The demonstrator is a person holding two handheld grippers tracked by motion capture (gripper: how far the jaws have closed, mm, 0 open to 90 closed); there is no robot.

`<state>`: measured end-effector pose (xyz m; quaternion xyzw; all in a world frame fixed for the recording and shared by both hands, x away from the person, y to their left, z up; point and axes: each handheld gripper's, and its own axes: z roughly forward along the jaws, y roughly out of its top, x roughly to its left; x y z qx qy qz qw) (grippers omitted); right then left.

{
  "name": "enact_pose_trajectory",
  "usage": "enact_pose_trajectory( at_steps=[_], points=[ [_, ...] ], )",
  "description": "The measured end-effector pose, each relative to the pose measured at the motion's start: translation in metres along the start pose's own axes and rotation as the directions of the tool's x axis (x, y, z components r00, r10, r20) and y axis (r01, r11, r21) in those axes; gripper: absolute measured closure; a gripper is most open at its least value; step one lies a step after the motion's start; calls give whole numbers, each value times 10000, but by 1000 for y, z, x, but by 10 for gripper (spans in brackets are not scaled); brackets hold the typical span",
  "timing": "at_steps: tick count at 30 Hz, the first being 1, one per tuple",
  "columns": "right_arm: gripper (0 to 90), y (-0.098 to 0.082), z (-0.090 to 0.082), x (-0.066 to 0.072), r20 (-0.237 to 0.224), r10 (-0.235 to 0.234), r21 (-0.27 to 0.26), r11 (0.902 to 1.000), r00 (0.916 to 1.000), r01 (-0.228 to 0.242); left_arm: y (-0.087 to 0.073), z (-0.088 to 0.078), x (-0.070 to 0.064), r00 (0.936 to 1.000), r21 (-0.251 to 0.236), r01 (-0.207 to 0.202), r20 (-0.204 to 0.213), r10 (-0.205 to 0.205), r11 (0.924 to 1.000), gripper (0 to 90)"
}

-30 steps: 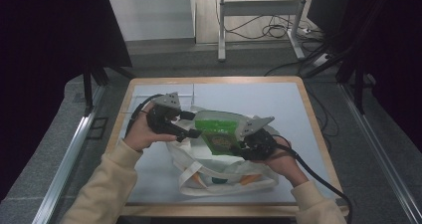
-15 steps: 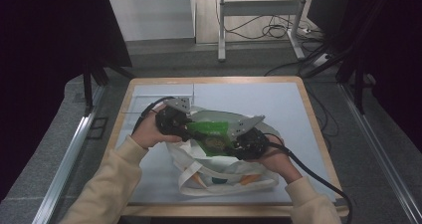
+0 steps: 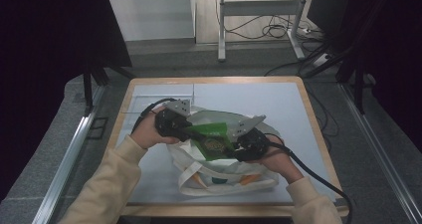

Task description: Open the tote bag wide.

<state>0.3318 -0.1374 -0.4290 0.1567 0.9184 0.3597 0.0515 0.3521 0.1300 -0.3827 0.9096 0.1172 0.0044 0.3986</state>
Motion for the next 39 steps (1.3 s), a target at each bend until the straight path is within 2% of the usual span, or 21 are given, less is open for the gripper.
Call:
enact_pose_trajectory(
  at_steps=[7, 8, 10, 15, 18, 23, 26, 33, 39],
  points=[
    [546, -4, -8, 0, 194, 378, -392, 9985, 9991, -370, -4, -7, 4, 9995, -126, 253, -190, -256, 9996, 766],
    [525, -5, -9, -1, 211, 391, -578, 9976, 9990, -378, -4, -8, 5, 9993, -144, 303, -215, -306, 9994, 766],
    [487, -8, -13, -1, 339, 671, -772, 9949, 9972, -643, -6, -10, 5, 9988, -190, 377, -304, -383, 9991, 766],
    [482, -15, -23, -2, 516, 1249, -1244, 9852, 9908, -1177, -10, -13, 6, 9981, -161, 508, -345, -513, 9986, 769],
    [479, -18, -28, 0, 436, 1492, -1473, 9789, 9878, -1414, -11, -14, 8, 9973, -162, 597, -419, -604, 9981, 769],
    [460, -24, -33, 2, 656, 1703, -1596, 9744, 9832, -1581, -12, -16, 8, 9966, -257, 666, -475, -678, 9974, 770],
    [445, -24, -34, 5, 839, 1687, -1562, 9756, 9821, -1542, -12, -17, 7, 9960, -305, 695, -540, -711, 9971, 770],
    [426, -28, -35, 12, 787, 1852, -1887, 9676, 9795, -1678, -13, -22, 8, 9944, -438, 819, -633, -845, 9957, 771],
    [419, -37, -38, 11, 899, 2123, -2010, 9608, 9731, -1911, -13, -27, 7, 9938, -502, 800, -729, -835, 9955, 771]
  ],
)
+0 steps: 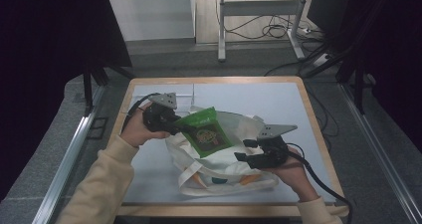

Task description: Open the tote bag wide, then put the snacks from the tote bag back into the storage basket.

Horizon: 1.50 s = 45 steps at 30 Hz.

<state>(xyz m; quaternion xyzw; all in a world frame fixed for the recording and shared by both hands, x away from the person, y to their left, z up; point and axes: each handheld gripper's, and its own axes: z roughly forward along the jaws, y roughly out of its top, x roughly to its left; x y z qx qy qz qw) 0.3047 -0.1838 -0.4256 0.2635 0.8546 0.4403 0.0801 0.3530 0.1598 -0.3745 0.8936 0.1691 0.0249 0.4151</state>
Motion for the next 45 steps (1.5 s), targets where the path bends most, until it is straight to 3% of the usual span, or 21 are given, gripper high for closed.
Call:
enact_pose_trajectory(
  at_steps=[10, 18, 26, 38, 41, 45],
  points=[
    [410, -9, -8, 0, 135, 80, -227, 9997, 9999, -77, 1, -9, 2, 9999, -212, 74, -98, -76, 9997, 772],
    [392, -11, -12, 5, 301, -145, -144, 9998, 9994, 150, 4, -16, 4, 9998, -408, 110, -163, -116, 9991, 772],
    [382, -12, -15, 8, 347, -206, -166, 9996, 9992, 212, 13, -31, 4, 9998, -735, -27, -192, 13, 9973, 772],
    [353, -13, -16, 8, 473, -362, 54, 9993, 9982, 360, 24, -48, 9, 9980, -737, -64, -630, 17, 9973, 772],
    [349, -13, -16, 9, 310, -185, 28, 9998, 9993, 185, 25, -52, 12, 9972, -760, -19, -746, -38, 9971, 772],
    [338, -14, -15, 9, 470, -63, -31, 10000, 9989, 65, 26, -57, 17, 9954, -842, 111, -935, -189, 9964, 772]
  ],
)
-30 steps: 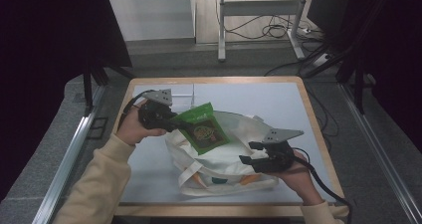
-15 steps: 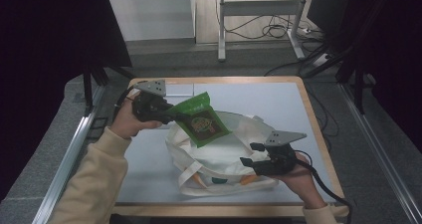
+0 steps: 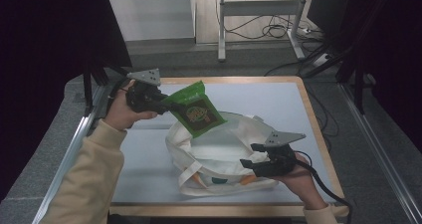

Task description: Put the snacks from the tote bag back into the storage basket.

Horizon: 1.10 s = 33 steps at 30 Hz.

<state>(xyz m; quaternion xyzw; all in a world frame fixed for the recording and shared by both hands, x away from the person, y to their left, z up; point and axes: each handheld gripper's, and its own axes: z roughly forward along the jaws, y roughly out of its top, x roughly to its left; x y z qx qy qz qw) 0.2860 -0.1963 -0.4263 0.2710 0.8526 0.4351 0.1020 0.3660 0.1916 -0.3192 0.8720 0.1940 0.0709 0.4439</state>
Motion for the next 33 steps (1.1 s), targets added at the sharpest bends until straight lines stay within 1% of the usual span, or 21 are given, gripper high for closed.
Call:
enact_pose_trajectory(
  at_steps=[5, 10, 14, 16, 21, 23, 25, 28, 29, 33],
  points=[
    [332, 0, 1, 0, 86, 3, -44, 10000, 10000, -3, -1, -5, 13, 9993, -152, 363, -3, -363, 9992, 772],
    [331, 0, 3, -1, 205, 11, 182, 9998, 9998, -15, 3, -11, 22, 9987, -31, 379, -335, -380, 9993, 772],
    [331, -1, 4, -1, 336, 47, 376, 9993, 9994, -59, 8, -15, 29, 9982, -28, 417, -427, -417, 9991, 771],
    [331, -1, 4, -1, 338, 44, 425, 9991, 9994, -58, 10, -17, 32, 9979, -110, 487, -417, -491, 9988, 771],
    [331, 1, 2, -2, 251, 33, 307, 9995, 9997, -41, 14, -21, 38, 9967, -179, 554, -583, -564, 9983, 771],
    [332, 2, 1, -3, 238, 62, 235, 9997, 9997, -67, 15, -21, 41, 9967, -79, 507, -626, -511, 9987, 772],
    [331, 3, 1, -2, 277, -28, 250, 9997, 9996, 21, 16, -22, 44, 9961, -64, 555, -682, -558, 9984, 771],
    [331, 5, 1, -1, 266, -75, 232, 9997, 9996, 69, 17, -24, 50, 9953, -31, 611, -756, -612, 9981, 772],
    [331, 5, 1, 0, 255, -109, 229, 9997, 9996, 104, 17, -25, 53, 9954, 45, 565, -772, -560, 9984, 771],
    [331, 7, 1, 0, 162, -118, 152, 9998, 9998, 116, 18, -29, 63, 9938, -18, 703, -863, -701, 9975, 772]
  ],
)
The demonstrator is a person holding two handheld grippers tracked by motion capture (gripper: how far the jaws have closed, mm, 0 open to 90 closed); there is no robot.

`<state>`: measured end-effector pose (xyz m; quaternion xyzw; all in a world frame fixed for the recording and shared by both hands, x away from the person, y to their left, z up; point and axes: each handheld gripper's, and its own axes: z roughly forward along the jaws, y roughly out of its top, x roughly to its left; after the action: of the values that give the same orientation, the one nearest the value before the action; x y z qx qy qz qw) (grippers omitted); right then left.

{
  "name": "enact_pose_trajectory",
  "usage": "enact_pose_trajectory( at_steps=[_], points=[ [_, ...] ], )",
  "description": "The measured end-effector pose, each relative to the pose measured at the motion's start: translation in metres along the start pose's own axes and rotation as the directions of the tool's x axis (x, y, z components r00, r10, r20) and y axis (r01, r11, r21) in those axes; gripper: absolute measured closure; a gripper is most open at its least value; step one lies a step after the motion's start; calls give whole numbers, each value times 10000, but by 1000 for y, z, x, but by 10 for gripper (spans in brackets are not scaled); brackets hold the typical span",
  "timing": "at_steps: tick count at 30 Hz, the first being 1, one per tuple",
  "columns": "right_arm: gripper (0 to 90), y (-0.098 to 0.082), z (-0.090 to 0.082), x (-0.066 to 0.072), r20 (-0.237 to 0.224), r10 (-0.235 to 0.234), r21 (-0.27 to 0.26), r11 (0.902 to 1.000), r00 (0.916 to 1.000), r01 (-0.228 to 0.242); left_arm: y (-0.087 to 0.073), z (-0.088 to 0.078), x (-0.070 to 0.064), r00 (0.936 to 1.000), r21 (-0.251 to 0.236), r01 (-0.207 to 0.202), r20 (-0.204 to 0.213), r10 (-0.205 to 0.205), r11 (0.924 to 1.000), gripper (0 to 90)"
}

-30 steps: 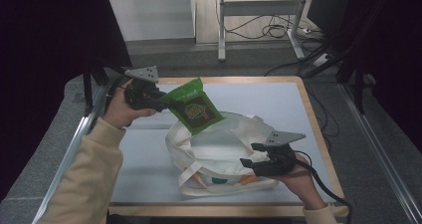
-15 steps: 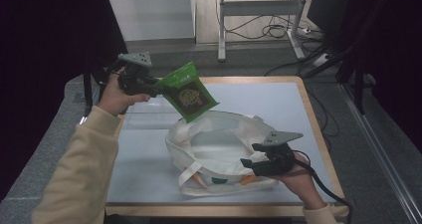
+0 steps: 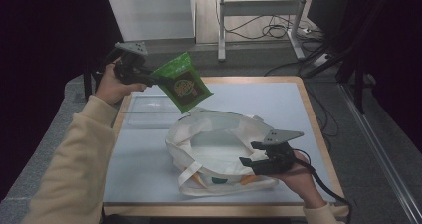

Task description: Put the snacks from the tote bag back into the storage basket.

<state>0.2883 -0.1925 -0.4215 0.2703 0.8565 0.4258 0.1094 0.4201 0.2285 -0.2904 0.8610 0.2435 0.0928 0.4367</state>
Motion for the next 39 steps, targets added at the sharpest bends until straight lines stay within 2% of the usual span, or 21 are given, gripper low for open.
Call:
enact_pose_trajectory(
  at_steps=[6, 10, 15, 26, 32, 36, 39],
  points=[
    [331, 1, 0, -1, 42, 114, -129, 9999, 9999, -113, 0, -1, 20, 9998, 62, 137, -159, -136, 9999, 772],
    [331, 0, 2, 0, 23, 75, -68, 9999, 10000, -75, -3, 1, 37, 9994, -81, 350, -78, -351, 9994, 772],
    [331, 0, 2, 2, 61, 47, -57, 10000, 10000, -47, -7, 5, 54, 9984, 144, 524, -225, -521, 9985, 772],
    [331, -1, -1, 2, 143, 55, -99, 9999, 9999, -54, -14, 18, 82, 9930, 691, 970, -744, -918, 9929, 771],
    [331, -1, 1, 1, 120, 36, -43, 10000, 9999, -35, -21, 26, 95, 9912, 628, 1074, -843, -1020, 9922, 771],
    [331, 0, -1, 1, 176, -21, -74, 10000, 9998, 22, -24, 32, 100, 9881, 710, 1224, -1027, -1148, 9899, 770],
    [331, 0, -5, 1, 183, 4, -245, 9997, 9998, 0, -26, 35, 103, 9883, 844, 1179, -1073, -1086, 9894, 771]
  ],
)
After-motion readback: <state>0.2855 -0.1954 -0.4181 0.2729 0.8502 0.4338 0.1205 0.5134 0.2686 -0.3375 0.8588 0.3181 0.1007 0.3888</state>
